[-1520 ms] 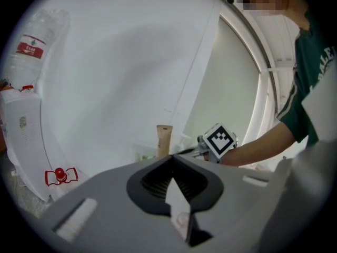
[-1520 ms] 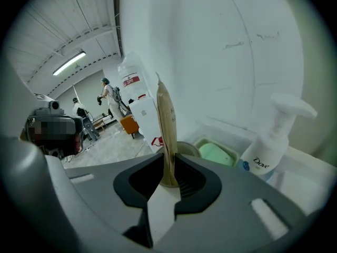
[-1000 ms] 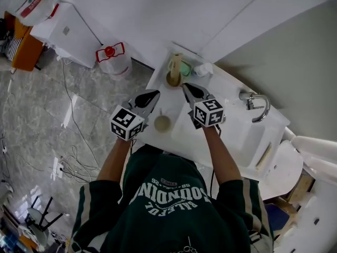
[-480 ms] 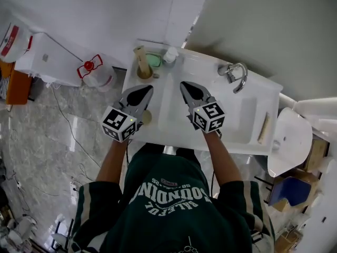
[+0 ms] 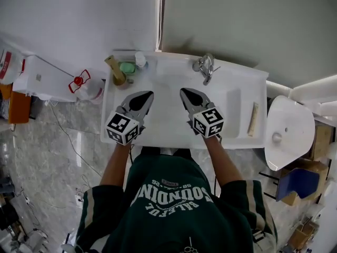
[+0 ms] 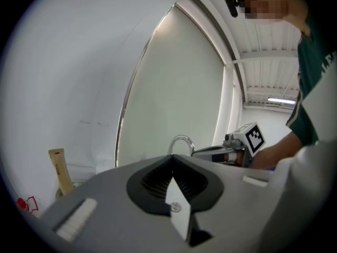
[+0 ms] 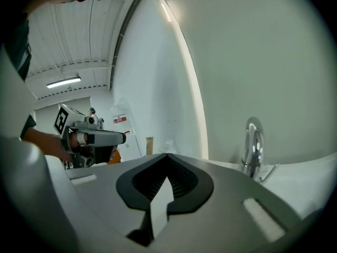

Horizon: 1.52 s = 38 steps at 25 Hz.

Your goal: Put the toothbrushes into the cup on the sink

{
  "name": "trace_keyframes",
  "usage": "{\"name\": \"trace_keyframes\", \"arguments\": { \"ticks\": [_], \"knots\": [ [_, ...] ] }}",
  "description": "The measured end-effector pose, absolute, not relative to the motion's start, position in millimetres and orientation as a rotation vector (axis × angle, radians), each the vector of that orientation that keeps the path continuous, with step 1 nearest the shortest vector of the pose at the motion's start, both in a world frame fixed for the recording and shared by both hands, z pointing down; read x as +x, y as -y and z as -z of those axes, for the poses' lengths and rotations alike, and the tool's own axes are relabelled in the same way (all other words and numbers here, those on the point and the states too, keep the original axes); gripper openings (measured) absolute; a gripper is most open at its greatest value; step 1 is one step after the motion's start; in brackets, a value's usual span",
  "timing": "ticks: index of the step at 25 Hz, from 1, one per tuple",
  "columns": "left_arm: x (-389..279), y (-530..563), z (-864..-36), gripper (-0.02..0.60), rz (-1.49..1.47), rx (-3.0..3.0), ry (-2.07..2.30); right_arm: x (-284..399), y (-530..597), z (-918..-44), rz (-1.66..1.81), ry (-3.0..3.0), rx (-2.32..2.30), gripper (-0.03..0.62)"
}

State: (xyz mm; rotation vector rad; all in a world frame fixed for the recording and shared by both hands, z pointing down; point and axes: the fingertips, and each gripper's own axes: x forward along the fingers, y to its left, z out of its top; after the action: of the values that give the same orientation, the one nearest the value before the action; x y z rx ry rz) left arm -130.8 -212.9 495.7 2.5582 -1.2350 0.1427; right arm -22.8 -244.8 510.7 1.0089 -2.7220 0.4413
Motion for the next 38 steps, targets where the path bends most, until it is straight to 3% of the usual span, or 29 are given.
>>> {"name": "trace_keyframes", "arguments": {
  "ticks": [5,18,23,33,38],
  "knots": [
    [-85.8,213.6,-506.0,0.051,-0.202,2.573,1.169,48.4,237.0,-543.0,-0.579,2.646,1.137,0.002],
    [53.8,219.9,-527.9,0.051,-0.269,2.616,0.982,351.0,217.6,-616.2,-0.745,2.162,1.682,0.004],
    [71.6,216.1,-528.6,0.051,-0.268,2.599,1.009,434.7,221.1,-645.7,-0.761,1.911,1.760,0.106],
    [62.6,198.1,-532.2,0.051,-0.276,2.497,1.175,492.5,244.5,-715.7,-0.919,1.718,1.638,0.170],
    [53.1,184.2,-535.3,0.051,-0.290,2.444,1.248,505.1,258.7,-738.8,-0.942,1.637,1.573,0.170]
  ]
}}
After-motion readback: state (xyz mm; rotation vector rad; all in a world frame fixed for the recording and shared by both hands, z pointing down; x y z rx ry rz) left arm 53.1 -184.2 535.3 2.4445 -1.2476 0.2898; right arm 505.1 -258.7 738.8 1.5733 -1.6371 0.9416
